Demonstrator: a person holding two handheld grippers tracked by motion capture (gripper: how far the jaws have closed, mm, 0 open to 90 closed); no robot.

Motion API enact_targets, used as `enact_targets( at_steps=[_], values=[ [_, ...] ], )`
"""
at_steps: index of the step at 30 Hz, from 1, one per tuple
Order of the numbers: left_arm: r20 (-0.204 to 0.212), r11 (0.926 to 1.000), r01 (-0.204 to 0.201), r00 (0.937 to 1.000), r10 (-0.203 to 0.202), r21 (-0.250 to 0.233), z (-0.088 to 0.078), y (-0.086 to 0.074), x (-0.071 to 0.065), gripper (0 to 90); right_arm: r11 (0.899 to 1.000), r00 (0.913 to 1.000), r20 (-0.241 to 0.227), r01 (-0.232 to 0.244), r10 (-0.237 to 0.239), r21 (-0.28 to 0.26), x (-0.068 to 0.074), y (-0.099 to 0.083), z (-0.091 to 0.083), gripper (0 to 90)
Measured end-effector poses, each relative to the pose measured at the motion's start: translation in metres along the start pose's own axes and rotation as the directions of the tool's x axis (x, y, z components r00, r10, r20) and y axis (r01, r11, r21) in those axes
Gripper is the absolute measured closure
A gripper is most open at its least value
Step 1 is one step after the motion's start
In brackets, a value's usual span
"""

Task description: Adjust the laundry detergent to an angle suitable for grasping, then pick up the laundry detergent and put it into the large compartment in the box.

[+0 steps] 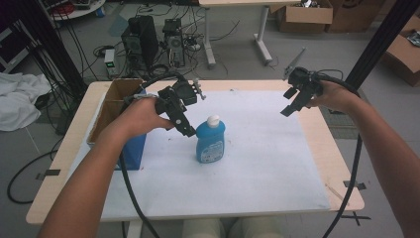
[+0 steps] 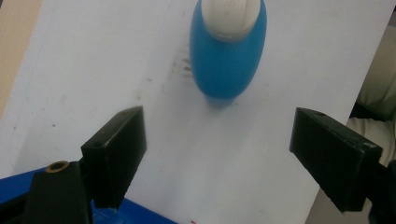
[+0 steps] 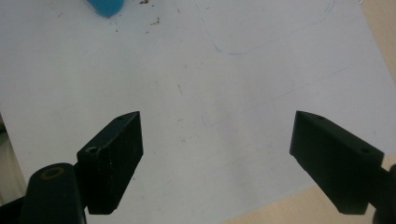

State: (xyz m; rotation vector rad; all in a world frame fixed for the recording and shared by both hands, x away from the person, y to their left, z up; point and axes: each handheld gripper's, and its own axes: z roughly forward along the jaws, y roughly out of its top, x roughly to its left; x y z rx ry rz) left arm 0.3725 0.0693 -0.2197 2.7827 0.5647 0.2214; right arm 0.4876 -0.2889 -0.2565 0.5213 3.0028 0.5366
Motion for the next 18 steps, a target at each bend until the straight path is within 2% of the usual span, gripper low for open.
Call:
enact_targets(
  at_steps=[18],
  values=[
    [-0.014,1.0,-0.004,0.9999,0.004,0.004,-0.0006,0.0062,-0.0079,19.1,1.0,1.0,0.004,0.005,-0.005,-0.007,0.0016,-0.0019,-0.0031,17.3]
  ],
)
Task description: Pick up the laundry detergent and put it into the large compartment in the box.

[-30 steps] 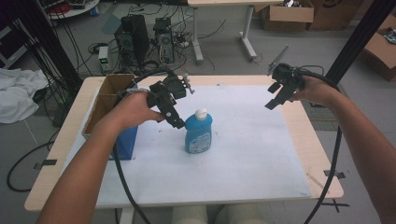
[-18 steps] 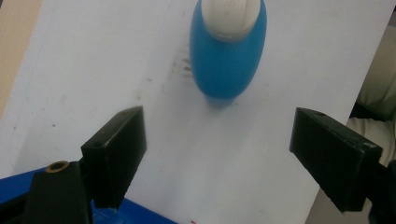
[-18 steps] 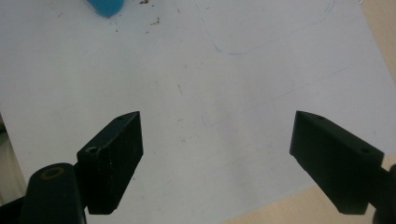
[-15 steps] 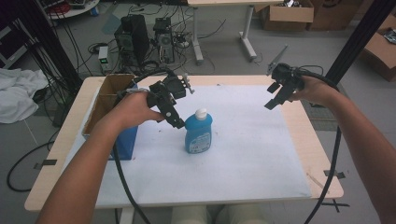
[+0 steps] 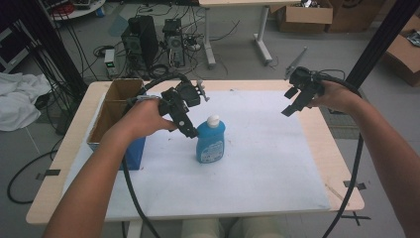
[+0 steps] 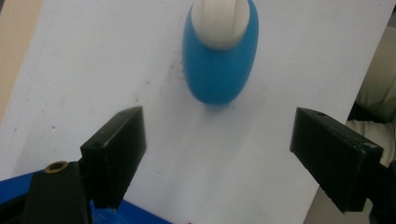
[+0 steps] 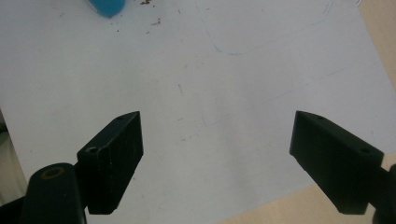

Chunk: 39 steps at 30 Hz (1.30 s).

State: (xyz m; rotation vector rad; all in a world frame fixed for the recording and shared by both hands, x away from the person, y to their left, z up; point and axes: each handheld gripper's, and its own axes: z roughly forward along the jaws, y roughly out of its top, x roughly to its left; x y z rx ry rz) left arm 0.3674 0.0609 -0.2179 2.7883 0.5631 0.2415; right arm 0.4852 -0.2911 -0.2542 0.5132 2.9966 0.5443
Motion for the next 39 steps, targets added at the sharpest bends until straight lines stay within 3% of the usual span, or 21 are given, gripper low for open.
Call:
enact_targets(
  at_steps=[16,23,30,39],
  values=[
    [0.024,0.9989,-0.022,0.9995,0.023,-0.041,-0.002,0.026,-0.003,18.9,1.0,0.9999,-0.009,0.007,-0.007,-0.009,-0.001,0.0,0.0,17.2],
    [0.043,0.9986,-0.043,0.9981,0.044,-0.03,0.003,0.038,-0.005,19.0,1.0,0.9999,-0.012,0.011,-0.011,-0.002,-0.002,0.0,0.003,17.2],
    [0.034,0.9983,-0.057,0.9978,0.058,-0.012,0.009,0.045,-0.005,18.8,1.0,0.9998,-0.012,0.012,-0.012,-0.002,-0.001,-0.001,0.001,17.2],
    [0.033,0.9987,-0.051,0.9982,0.051,0.009,0.019,0.051,0.0,18.8,1.0,0.9998,-0.014,0.014,-0.014,-0.004,-0.001,-0.001,0.001,17.2]
  ],
)
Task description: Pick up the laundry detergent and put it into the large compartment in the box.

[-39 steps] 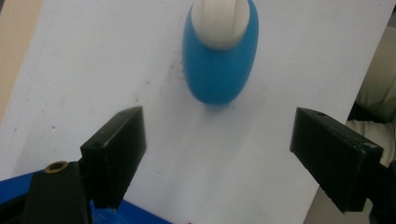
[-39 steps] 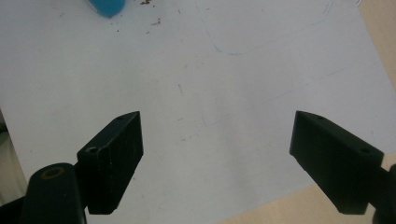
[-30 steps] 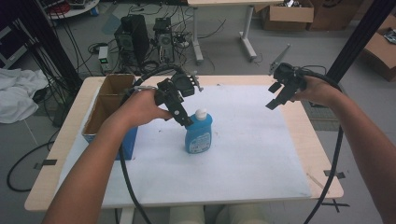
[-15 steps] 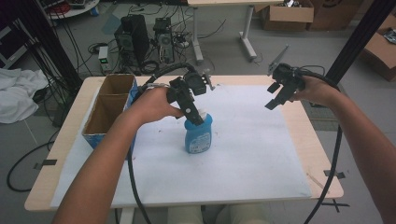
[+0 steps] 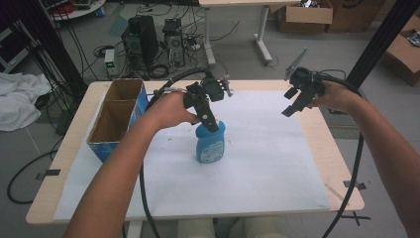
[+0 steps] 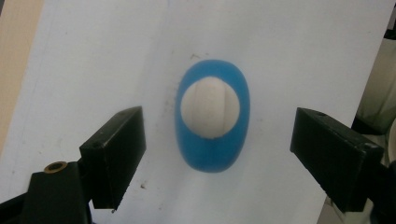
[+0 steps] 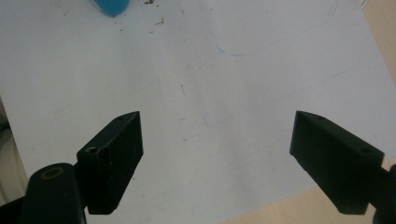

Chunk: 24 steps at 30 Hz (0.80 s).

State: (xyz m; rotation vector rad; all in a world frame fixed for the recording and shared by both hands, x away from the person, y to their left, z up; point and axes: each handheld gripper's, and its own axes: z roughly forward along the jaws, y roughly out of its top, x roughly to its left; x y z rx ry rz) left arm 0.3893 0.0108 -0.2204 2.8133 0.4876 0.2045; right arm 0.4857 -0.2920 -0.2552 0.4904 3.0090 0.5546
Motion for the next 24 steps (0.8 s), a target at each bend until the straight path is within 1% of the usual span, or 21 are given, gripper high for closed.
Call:
enact_targets(
  at_steps=[3,4,13,16,20,24],
  values=[
    [0.004,1.0,-0.004,1.0,0.004,0.008,0.004,0.002,0.001,18.8,1.0,1.0,-0.002,-0.005,0.005,0.002,0.0,0.0,0.0,17.2],
    [0.004,0.9999,-0.005,1.0,0.005,0.01,0.005,0.003,0.001,18.8,1.0,1.0,-0.002,0.0,0.0,0.001,0.0,0.0,0.001,17.2],
    [0.012,0.9994,-0.011,0.9999,0.01,0.032,0.015,0.009,0.004,18.9,1.0,1.0,-0.005,0.001,-0.001,0.006,-0.001,0.001,0.003,17.3],
    [0.019,0.9987,-0.014,0.9997,0.013,0.048,0.021,0.012,0.005,18.9,1.0,1.0,-0.006,0.0,0.0,0.006,-0.002,0.001,0.003,17.2],
    [0.03,0.9987,-0.014,0.9995,0.012,0.049,0.026,0.013,0.005,19.0,1.0,1.0,-0.005,0.002,-0.002,0.007,-0.001,0.001,0.003,17.2],
    [0.04,0.998,-0.019,0.9991,0.016,0.061,0.033,0.014,0.005,19.0,1.0,1.0,-0.006,0.0,0.0,0.009,-0.001,0.001,0.003,17.2]
  ],
)
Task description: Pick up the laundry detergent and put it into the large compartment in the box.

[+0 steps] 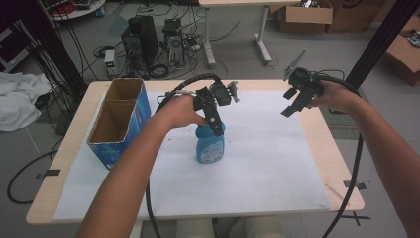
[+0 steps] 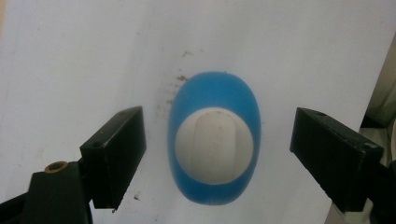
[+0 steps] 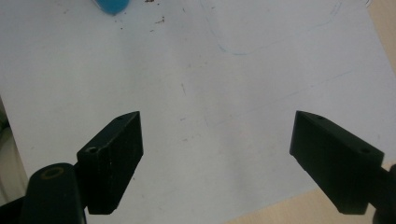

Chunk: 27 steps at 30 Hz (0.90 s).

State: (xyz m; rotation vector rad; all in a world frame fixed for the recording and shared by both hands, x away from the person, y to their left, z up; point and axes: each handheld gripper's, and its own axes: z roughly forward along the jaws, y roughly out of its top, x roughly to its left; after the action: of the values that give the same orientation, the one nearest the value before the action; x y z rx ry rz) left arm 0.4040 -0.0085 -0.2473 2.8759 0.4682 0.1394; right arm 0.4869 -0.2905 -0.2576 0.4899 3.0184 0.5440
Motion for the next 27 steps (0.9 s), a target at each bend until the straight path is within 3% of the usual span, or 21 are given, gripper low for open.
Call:
enact_targets(
  at_steps=[27],
  values=[
    [0.019,0.9994,-0.006,0.9998,0.005,0.035,0.029,-0.006,0.003,18.9,1.0,0.9999,-0.012,-0.007,0.007,-0.006,-0.002,-0.003,0.006,17.3]
  ],
)
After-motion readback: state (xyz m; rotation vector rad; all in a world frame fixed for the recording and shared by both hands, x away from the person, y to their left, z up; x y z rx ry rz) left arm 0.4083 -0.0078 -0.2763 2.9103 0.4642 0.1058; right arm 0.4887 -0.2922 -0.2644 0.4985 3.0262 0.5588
